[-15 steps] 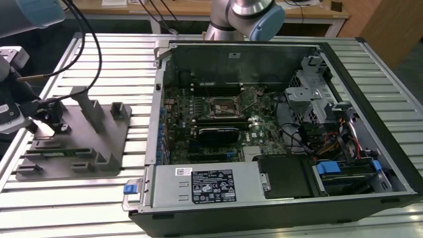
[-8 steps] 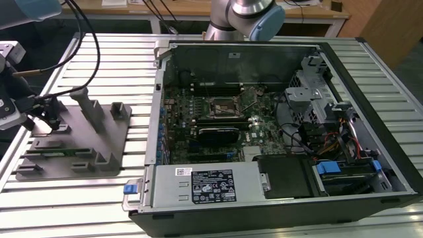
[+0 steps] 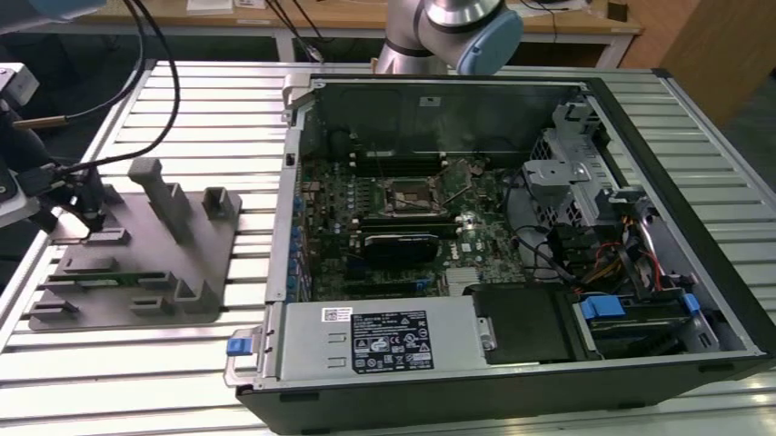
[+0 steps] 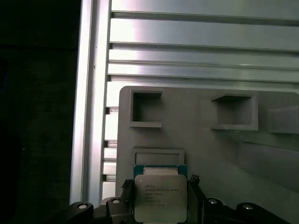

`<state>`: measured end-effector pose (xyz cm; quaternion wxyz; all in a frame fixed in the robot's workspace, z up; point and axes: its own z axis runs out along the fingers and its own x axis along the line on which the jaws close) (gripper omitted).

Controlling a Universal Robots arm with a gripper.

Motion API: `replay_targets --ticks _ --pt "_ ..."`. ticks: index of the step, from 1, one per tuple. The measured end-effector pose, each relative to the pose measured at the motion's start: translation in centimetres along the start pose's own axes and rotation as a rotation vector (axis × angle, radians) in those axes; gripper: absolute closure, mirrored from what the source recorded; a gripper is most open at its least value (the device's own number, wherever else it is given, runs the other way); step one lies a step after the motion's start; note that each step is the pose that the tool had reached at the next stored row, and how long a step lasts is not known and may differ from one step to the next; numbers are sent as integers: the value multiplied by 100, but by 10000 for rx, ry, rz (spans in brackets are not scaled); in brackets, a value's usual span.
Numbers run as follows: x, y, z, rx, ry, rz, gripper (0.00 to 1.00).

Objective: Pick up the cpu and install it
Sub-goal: 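Pick up the cpu and move it towards the insertion slot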

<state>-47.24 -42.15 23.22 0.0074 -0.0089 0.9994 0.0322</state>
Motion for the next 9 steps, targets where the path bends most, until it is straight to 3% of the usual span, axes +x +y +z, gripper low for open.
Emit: replay_targets --ticks 9 --pt "-2 10 -146 0 0 0 46"
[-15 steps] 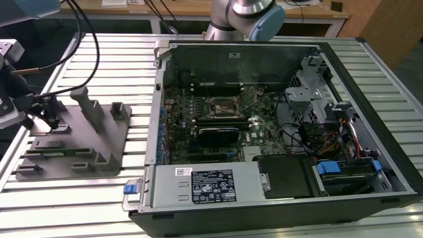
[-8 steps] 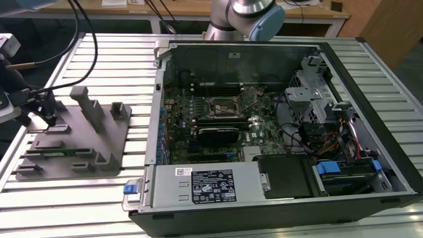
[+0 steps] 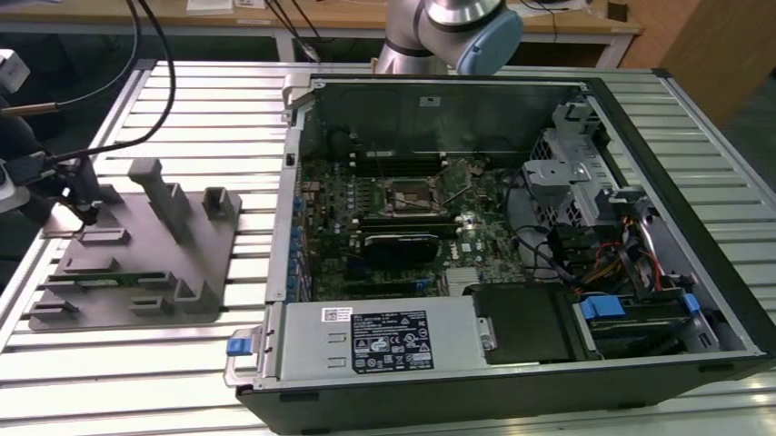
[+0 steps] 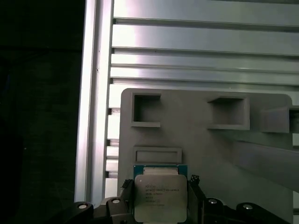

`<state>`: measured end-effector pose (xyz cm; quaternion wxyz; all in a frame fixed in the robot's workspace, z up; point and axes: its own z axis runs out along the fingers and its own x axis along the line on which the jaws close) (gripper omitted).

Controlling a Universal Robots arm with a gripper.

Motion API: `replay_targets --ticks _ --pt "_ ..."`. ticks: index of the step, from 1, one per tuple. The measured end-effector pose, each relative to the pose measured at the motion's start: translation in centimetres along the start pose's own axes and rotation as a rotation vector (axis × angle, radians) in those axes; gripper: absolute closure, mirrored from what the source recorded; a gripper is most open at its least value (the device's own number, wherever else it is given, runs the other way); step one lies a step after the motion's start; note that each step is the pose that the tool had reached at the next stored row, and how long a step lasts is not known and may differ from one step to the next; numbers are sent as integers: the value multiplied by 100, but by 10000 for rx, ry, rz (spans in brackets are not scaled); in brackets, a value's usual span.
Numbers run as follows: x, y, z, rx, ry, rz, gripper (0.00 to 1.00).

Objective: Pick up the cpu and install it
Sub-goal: 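Pick up the cpu and move it towards the insertion slot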

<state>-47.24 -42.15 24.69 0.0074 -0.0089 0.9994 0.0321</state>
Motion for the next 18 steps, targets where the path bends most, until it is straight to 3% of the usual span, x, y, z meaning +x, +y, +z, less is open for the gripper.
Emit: replay_targets --ticks 18 --pt "-5 22 -322 0 0 0 46"
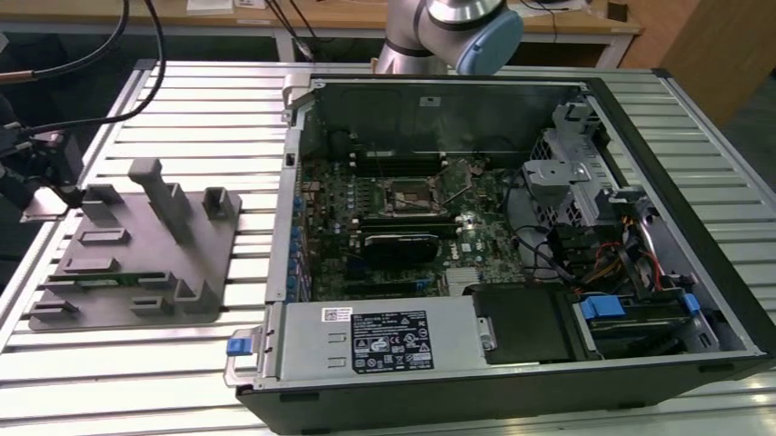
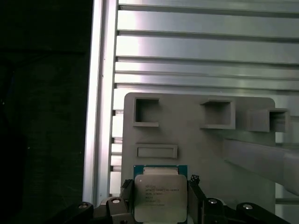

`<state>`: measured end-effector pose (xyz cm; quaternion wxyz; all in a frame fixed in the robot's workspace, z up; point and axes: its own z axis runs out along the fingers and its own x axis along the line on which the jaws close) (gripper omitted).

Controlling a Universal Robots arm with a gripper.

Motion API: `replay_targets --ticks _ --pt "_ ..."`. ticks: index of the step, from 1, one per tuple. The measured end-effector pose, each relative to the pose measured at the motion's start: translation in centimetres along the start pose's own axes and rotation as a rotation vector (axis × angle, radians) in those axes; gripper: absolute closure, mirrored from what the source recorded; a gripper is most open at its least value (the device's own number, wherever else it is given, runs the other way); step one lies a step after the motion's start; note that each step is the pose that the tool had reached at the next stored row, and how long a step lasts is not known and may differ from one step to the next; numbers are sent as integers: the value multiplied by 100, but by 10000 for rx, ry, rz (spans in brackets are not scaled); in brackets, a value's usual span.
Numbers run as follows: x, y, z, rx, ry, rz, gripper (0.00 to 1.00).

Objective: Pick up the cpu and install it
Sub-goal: 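Pick up the cpu and move it towards the insertion slot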

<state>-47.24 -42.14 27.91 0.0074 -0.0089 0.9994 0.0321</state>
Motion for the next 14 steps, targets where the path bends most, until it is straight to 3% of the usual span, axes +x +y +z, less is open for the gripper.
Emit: replay_targets --ticks 14 --pt "-4 20 -270 0 0 0 46"
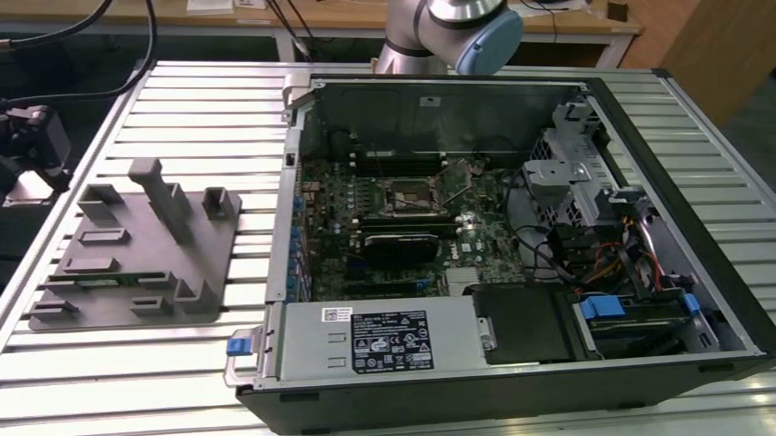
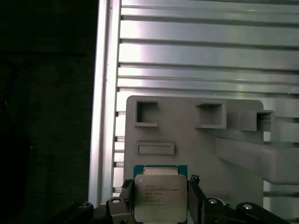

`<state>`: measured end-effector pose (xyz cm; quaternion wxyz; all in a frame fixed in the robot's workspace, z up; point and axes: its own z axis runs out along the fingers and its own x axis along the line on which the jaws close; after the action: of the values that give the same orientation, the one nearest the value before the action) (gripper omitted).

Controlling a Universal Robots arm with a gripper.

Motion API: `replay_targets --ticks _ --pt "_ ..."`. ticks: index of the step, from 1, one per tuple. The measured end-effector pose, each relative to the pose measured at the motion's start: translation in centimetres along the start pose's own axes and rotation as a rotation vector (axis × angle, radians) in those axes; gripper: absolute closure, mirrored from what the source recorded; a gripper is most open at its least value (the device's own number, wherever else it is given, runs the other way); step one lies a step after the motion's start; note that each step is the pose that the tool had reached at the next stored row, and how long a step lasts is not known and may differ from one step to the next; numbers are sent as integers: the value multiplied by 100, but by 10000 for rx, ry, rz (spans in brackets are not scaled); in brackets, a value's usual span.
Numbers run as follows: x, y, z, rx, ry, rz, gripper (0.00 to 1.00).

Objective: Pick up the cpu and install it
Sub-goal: 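Pick up the cpu and move it towards the insertion slot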

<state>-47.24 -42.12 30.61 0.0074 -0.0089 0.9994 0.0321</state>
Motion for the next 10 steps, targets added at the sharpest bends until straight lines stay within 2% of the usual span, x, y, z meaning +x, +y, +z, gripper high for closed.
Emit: replay_targets --ticks 10 --pt "-3 13 -191 -1 0 0 46"
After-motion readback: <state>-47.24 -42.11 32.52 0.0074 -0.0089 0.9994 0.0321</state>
